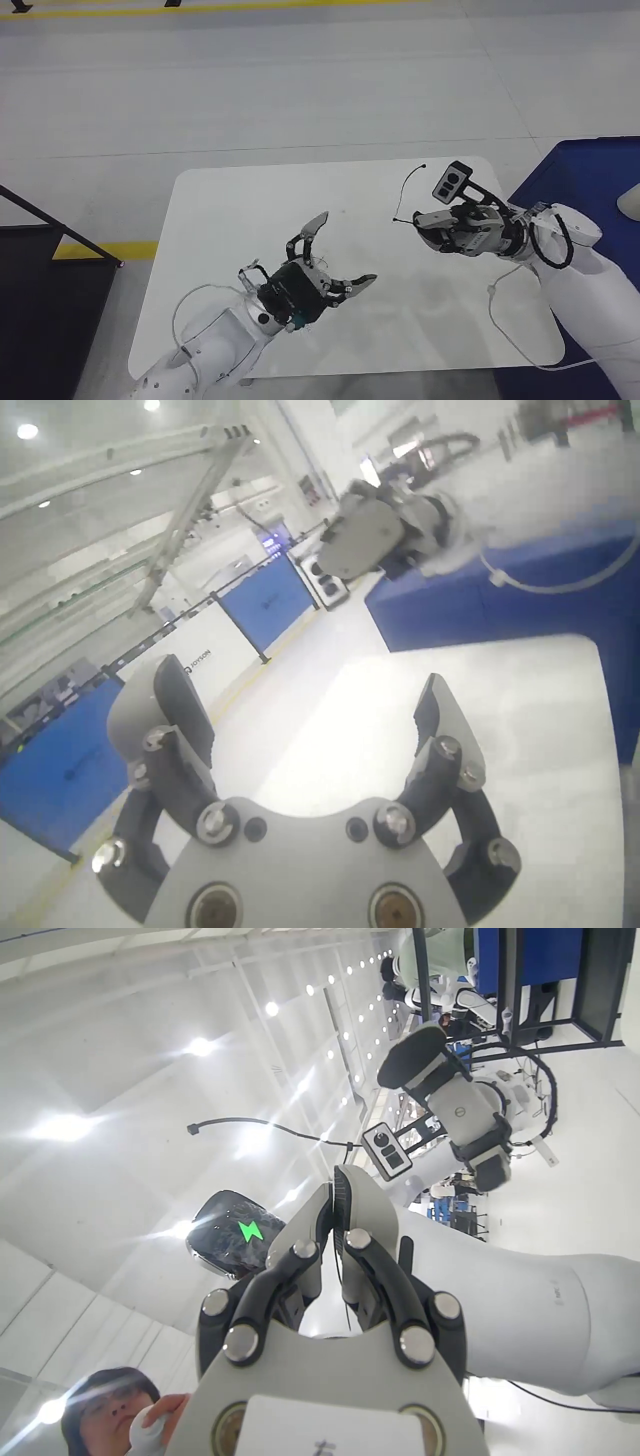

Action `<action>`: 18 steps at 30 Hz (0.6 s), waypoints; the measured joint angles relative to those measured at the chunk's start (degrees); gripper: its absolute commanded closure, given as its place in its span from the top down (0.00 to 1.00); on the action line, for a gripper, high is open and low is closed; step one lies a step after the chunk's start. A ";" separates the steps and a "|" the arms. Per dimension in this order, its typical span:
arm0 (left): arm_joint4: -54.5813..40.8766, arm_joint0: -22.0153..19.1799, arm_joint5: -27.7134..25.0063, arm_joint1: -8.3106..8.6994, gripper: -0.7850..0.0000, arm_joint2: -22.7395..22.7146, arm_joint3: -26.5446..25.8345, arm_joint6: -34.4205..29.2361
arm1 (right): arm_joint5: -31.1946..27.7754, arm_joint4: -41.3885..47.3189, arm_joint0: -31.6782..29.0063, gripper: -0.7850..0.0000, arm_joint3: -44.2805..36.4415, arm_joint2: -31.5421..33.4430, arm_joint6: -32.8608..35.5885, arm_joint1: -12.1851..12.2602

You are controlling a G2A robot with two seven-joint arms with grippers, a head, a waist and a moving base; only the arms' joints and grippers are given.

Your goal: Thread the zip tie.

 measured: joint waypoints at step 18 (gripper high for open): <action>-9.08 -0.75 4.14 -3.09 0.72 3.96 3.21 4.24 | -3.85 -2.87 -1.51 0.00 -3.13 -1.38 -6.19 -1.09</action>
